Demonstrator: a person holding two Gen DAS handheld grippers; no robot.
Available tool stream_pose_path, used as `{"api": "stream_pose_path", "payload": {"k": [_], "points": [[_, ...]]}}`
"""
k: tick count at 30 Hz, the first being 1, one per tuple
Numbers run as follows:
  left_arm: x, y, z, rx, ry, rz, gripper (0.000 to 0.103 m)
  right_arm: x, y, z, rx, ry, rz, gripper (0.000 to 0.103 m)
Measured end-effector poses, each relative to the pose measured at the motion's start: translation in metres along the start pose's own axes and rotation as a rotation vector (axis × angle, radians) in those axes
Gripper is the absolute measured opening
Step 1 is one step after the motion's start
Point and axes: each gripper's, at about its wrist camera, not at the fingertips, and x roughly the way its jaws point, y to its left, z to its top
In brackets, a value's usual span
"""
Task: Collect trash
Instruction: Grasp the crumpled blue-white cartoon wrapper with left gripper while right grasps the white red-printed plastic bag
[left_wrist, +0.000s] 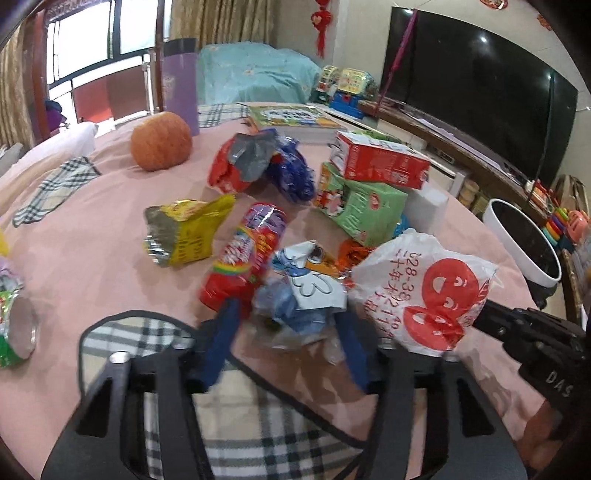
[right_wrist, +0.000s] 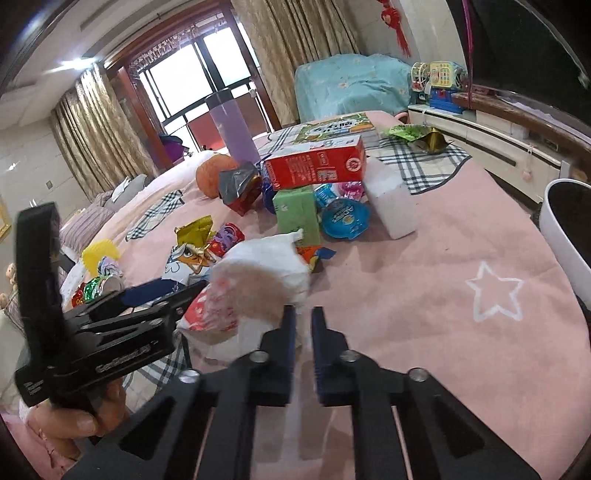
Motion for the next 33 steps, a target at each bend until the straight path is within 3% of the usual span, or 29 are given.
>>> {"api": "stream_pose_path", "payload": {"k": [3,8,11,12,14,21,22,24,27,33], "points": [[0.000,-0.007,-0.001,0.014,0.006,-0.001,0.024,-0.009,-0.006,0.000,0.012,-0.020,-0.002,0.001],[-0.008,-0.010,-0.004,0.010,-0.002,-0.001,0.022,-0.023,-0.018,-0.001,0.031,-0.048,-0.012,0.001],[-0.012,-0.005,-0.007,-0.006,-0.003,0.006,0.021,-0.018,-0.020,-0.001,0.041,-0.008,0.045,0.018],[-0.013,-0.003,-0.009,-0.010,0.000,0.005,0.022,-0.015,-0.019,-0.002,0.040,0.002,0.058,0.038],[-0.013,0.000,-0.011,-0.018,0.005,0.003,0.022,-0.010,-0.012,-0.005,0.025,0.007,0.066,0.059],[-0.014,-0.001,-0.012,-0.003,0.009,-0.013,0.021,0.017,0.001,0.002,-0.001,0.035,0.080,0.055],[-0.014,-0.001,-0.012,-0.002,0.008,-0.015,0.021,0.019,0.001,0.003,0.002,0.037,0.088,0.041],[-0.014,0.000,-0.012,-0.006,0.010,-0.019,0.021,0.024,0.002,0.004,-0.001,0.052,0.101,0.021],[-0.018,-0.001,-0.011,-0.009,0.005,-0.022,0.021,0.020,0.001,0.001,0.001,0.046,0.118,0.014],[-0.035,-0.021,-0.008,0.012,-0.030,-0.064,0.021,-0.016,-0.017,0.000,0.040,-0.024,0.082,0.012]]}}
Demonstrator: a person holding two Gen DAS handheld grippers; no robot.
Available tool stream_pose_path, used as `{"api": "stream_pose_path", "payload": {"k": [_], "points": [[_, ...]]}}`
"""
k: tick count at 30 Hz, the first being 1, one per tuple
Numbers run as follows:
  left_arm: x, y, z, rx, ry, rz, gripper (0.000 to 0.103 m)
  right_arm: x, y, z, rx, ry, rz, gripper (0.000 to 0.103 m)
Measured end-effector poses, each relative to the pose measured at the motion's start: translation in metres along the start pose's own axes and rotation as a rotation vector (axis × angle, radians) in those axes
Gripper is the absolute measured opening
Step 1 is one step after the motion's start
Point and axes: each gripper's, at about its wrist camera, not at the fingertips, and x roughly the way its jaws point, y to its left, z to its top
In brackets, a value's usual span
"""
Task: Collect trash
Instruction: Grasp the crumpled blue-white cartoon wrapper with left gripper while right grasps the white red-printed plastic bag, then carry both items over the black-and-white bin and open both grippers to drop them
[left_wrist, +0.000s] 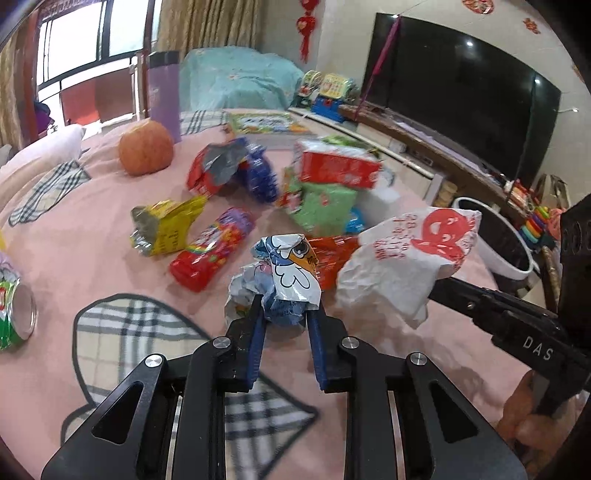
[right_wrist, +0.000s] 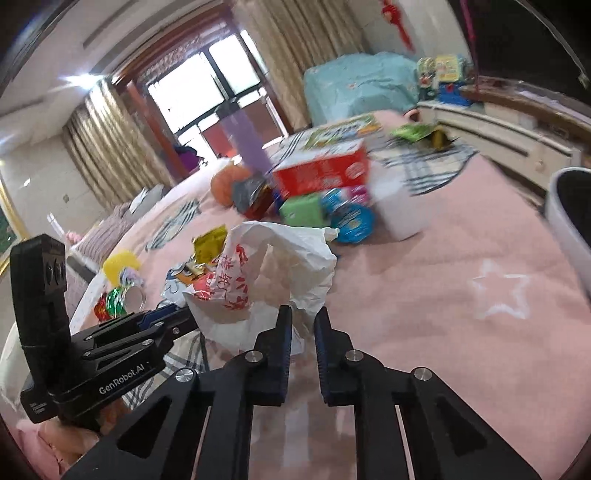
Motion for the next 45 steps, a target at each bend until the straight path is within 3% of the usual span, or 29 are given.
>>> {"api": "stream_pose_path", "payload": {"k": [12,21,45], "points": [[0.003,-0.093,0.008,0.131,0.004,-0.154,0.021,-0.086,-0.064,-0.013,0.095,-0.115,-0.173,0.012],[0.014,-0.149,0.013,0.214,0.019,-0.219,0.021,-0.131,-0.114,-0.021,0.169,-0.172,-0.280,0.012],[0.055,-0.236,0.056,0.287,0.031,-0.288,0.021,-0.158,-0.183,-0.003,0.234,-0.195,-0.398,0.012]]}}
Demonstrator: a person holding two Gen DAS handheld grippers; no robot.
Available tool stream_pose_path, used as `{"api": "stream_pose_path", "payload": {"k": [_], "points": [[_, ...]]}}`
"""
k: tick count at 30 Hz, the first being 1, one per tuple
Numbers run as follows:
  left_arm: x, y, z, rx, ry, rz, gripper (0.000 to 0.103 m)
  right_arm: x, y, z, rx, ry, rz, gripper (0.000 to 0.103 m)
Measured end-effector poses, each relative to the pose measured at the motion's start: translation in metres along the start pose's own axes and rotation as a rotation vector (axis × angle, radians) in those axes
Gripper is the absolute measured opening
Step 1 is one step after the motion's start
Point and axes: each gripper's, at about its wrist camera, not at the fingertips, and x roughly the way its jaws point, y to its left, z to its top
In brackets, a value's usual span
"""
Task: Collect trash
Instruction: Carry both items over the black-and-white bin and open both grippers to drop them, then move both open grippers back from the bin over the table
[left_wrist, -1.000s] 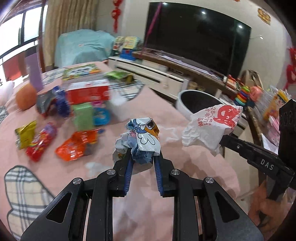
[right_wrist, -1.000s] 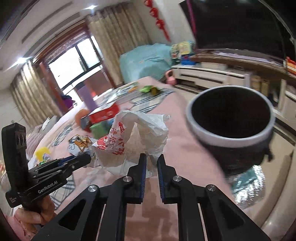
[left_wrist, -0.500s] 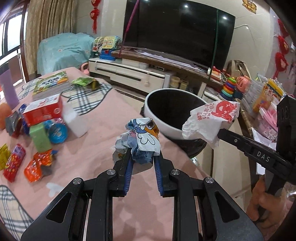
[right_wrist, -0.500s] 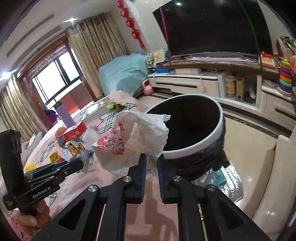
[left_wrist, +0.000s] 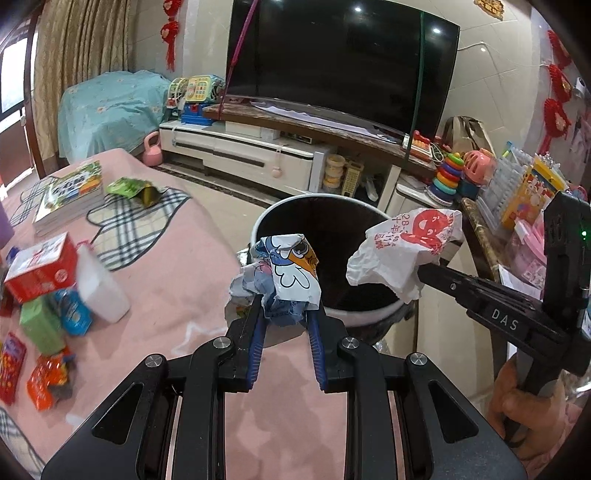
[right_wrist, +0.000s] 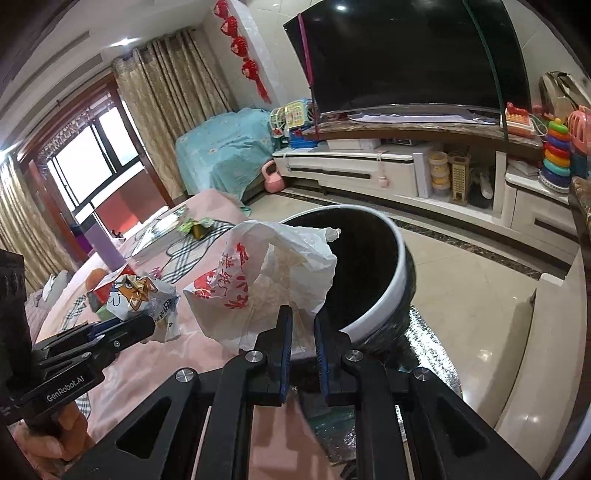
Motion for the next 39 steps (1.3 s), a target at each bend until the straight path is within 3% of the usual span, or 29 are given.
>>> {"api": "stream_pose_path", "payload": {"k": [13,17,20,22,27,33,39], "points": [[0.043,-0.017,0.034,0.012,0.033,-0.034,0.022,0.020,-0.019,0.022,-0.013,0.038,-0.037,0.014],[0.051,-0.013,0.032,-0.008,0.046,-0.017,0.058,0.026,-0.021,0.026,-0.017,0.051,-0.047,0.016],[0.052,-0.009,0.030,-0.025,0.050,-0.018,0.059,0.028,-0.023,0.028,-0.014,0.053,-0.048,0.024],[0.052,-0.006,0.027,-0.031,0.057,-0.013,0.059,0.028,-0.025,0.029,-0.006,0.050,-0.045,0.042],[0.041,0.004,0.014,-0.054,0.057,0.001,0.064,0.022,-0.026,0.028,0.013,0.031,-0.039,0.049],[0.021,0.024,-0.014,-0.090,0.062,0.042,0.066,0.015,-0.008,0.016,0.014,0.014,0.004,0.078],[-0.012,0.052,-0.044,-0.125,0.037,0.117,0.066,0.009,0.018,-0.003,0.007,-0.004,0.045,0.083]]}}
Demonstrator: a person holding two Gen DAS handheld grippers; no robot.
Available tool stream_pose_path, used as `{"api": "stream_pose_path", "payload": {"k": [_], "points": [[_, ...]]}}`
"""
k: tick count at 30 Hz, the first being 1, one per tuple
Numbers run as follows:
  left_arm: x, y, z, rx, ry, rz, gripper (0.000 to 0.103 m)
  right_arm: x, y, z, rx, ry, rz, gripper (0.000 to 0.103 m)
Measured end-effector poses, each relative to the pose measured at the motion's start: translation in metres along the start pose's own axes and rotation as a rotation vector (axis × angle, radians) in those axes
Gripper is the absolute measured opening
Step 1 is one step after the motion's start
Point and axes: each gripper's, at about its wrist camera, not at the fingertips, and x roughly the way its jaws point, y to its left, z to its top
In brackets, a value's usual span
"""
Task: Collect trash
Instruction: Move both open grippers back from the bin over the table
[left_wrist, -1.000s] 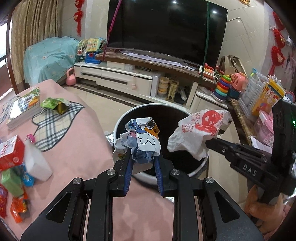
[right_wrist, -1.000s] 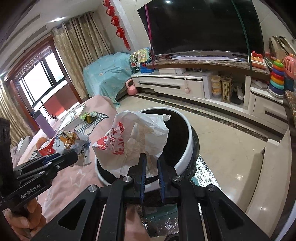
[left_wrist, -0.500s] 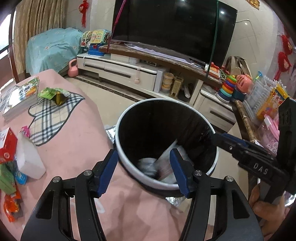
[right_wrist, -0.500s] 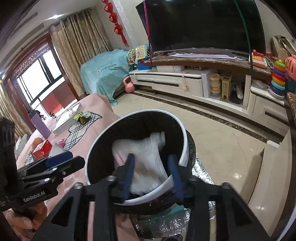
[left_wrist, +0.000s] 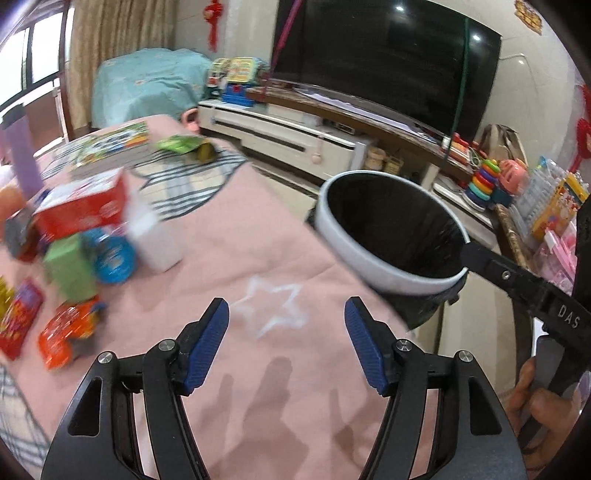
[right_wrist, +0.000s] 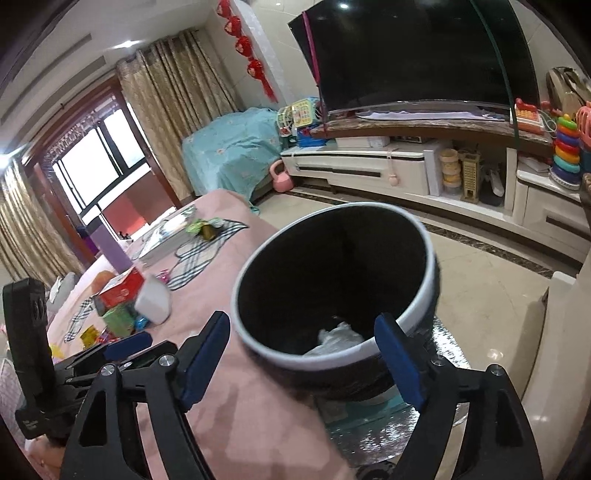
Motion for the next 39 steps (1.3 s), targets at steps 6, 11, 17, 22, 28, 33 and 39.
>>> {"api": "stream_pose_path", "payload": {"k": [6,11,17,22,28,33,39], "points": [[-0.023,0.039,-0.016,-0.066,-0.021,0.049,0.066,-0.003,0.023,-0.014,0.000,-0.012,0.040,0.085],[-0.039,0.065,-0.029,-0.108,-0.035,0.092,0.066,-0.003,0.043,-0.024,0.003,-0.003,0.077,0.087],[-0.056,0.098,-0.048,-0.162,-0.044,0.133,0.066,0.006,0.068,-0.036,-0.006,0.031,0.120,0.088],[-0.066,0.121,-0.057,-0.208,-0.049,0.153,0.066,0.013,0.093,-0.044,-0.043,0.061,0.152,0.088],[-0.077,0.147,-0.065,-0.245,-0.057,0.180,0.066,0.021,0.122,-0.053,-0.084,0.097,0.184,0.088],[-0.086,0.172,-0.067,-0.274,-0.067,0.208,0.066,0.027,0.145,-0.060,-0.116,0.120,0.211,0.088],[-0.095,0.203,-0.067,-0.309,-0.075,0.232,0.066,0.040,0.171,-0.068,-0.143,0.153,0.239,0.088]]}}
